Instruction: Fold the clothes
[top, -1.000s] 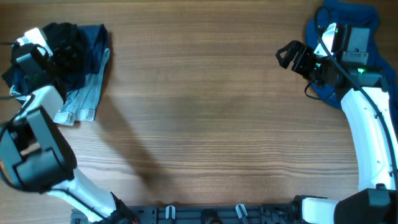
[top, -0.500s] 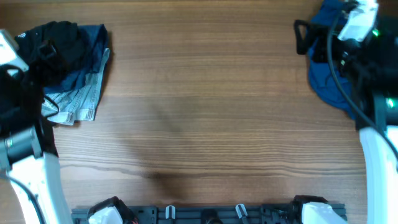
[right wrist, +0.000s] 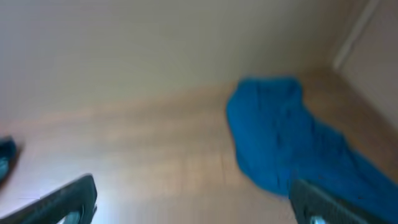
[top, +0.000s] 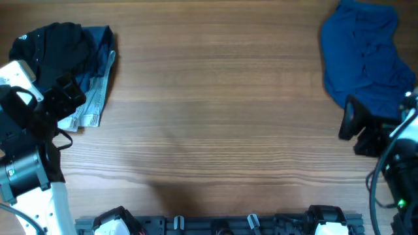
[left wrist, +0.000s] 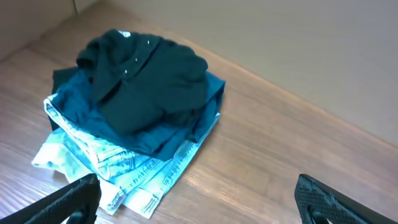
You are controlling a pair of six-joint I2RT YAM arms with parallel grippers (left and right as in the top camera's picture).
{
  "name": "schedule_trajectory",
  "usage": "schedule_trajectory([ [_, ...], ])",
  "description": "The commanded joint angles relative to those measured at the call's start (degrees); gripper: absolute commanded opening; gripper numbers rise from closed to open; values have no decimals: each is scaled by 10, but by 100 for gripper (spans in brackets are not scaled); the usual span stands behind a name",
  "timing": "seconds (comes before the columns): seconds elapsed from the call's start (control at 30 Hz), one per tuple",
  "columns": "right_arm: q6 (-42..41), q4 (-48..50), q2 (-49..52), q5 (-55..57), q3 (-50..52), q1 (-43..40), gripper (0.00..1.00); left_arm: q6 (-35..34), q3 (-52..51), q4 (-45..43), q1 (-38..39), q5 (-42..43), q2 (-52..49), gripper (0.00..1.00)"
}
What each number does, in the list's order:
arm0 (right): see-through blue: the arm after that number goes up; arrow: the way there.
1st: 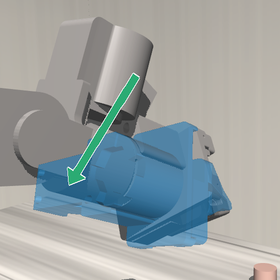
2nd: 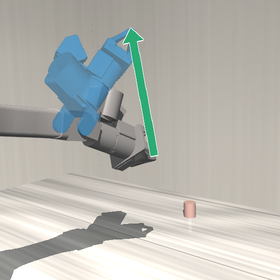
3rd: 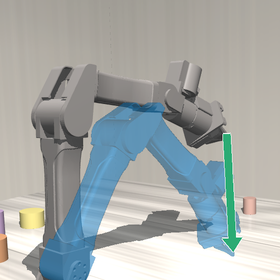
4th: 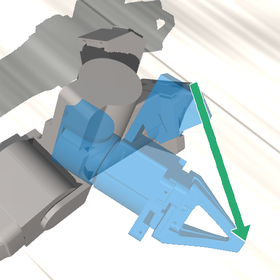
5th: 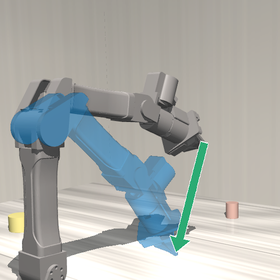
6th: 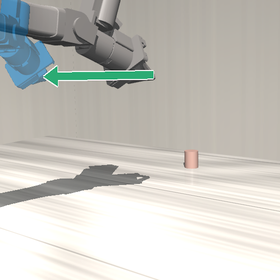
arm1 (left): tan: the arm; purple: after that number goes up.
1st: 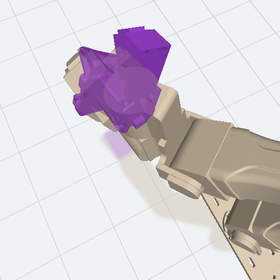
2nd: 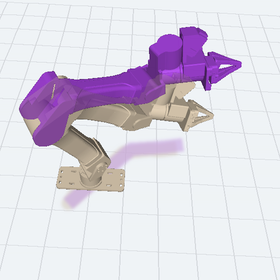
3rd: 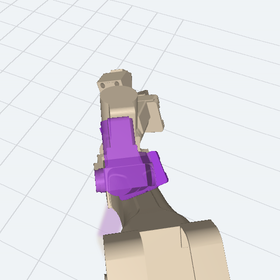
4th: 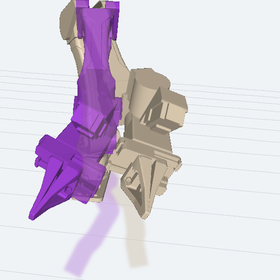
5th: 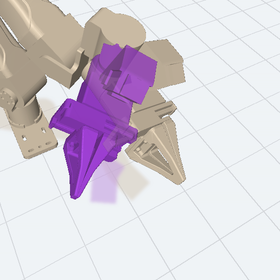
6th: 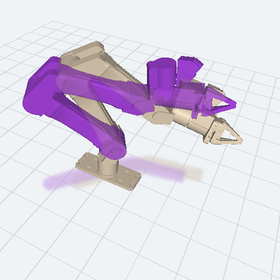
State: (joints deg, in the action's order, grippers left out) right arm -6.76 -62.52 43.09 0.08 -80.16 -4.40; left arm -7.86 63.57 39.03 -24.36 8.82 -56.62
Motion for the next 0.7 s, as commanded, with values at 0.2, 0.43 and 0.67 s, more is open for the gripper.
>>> schedule_trajectory([
  [0.2,4,-121,6,10,-1,-1,100,-5,-1,-1,2,3,-40,100],
  [0.43,23,-106,4,19,0,-1,100,-5,-1,-1,2,3,-62,100],
  [0.67,35,189,-69,-17,175,-1,100,-5,-1,-2,2,3,-64,100],
])
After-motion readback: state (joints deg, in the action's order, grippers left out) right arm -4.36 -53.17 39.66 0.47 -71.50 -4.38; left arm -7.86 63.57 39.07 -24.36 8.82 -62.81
